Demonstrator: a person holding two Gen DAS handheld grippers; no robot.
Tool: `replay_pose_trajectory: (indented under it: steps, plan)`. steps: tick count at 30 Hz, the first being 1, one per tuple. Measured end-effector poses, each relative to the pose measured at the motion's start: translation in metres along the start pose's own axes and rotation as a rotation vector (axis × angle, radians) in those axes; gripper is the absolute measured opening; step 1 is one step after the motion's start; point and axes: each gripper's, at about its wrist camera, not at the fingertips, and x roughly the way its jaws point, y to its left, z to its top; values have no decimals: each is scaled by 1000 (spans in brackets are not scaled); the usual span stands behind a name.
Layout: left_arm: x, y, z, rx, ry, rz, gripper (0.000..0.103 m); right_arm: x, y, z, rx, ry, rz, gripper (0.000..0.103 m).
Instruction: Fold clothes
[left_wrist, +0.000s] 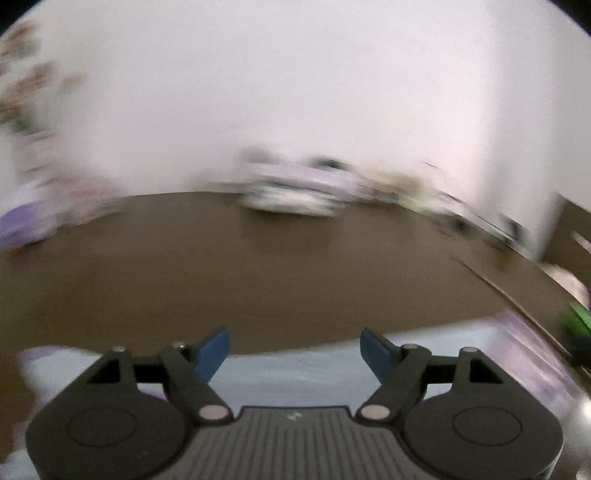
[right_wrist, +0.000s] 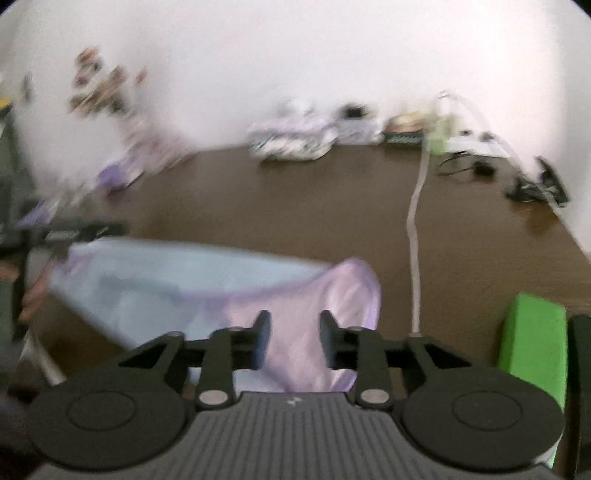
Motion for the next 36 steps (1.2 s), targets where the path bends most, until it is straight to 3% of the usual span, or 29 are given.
replay_pose_trajectory:
  steps: [1, 3, 4, 6, 9, 11, 14, 16, 17, 20, 22, 24, 25, 26, 30, 32, 36]
  plan:
    - [3, -14, -2, 44, 12, -35, 77, 2, 2, -4, -11, 22, -5, 31]
    - [12, -32, -9, 96, 30, -37, 77, 7, 4, -10, -34, 64, -17, 8]
    - [16, -36, -13, 102, 54, -28, 77, 8, 5, -12, -46, 76, -33, 5]
    - [23, -37, -20, 99, 92, -16, 77, 7, 3, -16, -57, 80, -58, 5]
    - [14, -23, -21, 49, 60, -45, 76, 3, 4, -14, -64, 54, -106, 9]
    - [-1, 0, -19, -6, 24, -37, 77, 0, 14, -9, -90, 10, -119, 17]
    - [-29, 54, -16, -128, -1, 88, 77, 5, 30, -2, -116, -22, -61, 18]
    - [-42, 87, -14, -195, 25, 202, 75, 13, 40, 0, -139, -7, -20, 18]
    - [-45, 96, -10, -191, 49, 220, 75, 17, 44, 0, -145, 8, -4, 18]
    - [-40, 85, 18, -31, 78, 150, 75, 26, 52, 1, -128, 42, 18, 18]
    - [-20, 58, 37, 106, 107, -3, 74, 34, 58, 2, -109, 67, -7, 18]
    - [16, 23, 50, 229, 186, -167, 47, 41, 63, 1, -87, 88, -43, 17]
    - [33, 7, 53, 286, 232, -225, 29, 42, 65, -2, -74, 91, -67, 17]
    - [45, -7, 52, 340, 269, -249, 23, 43, 66, -2, -67, 88, -87, 17]
    - [94, -57, 49, 538, 410, -334, 23, 54, 70, 2, -85, 87, -157, 18]
    - [106, -64, 51, 533, 419, -330, 24, 64, 65, 12, -94, 107, -166, 18]
    - [122, -72, 56, 569, 379, -231, 25, 96, 43, 43, -99, 133, -213, 18]
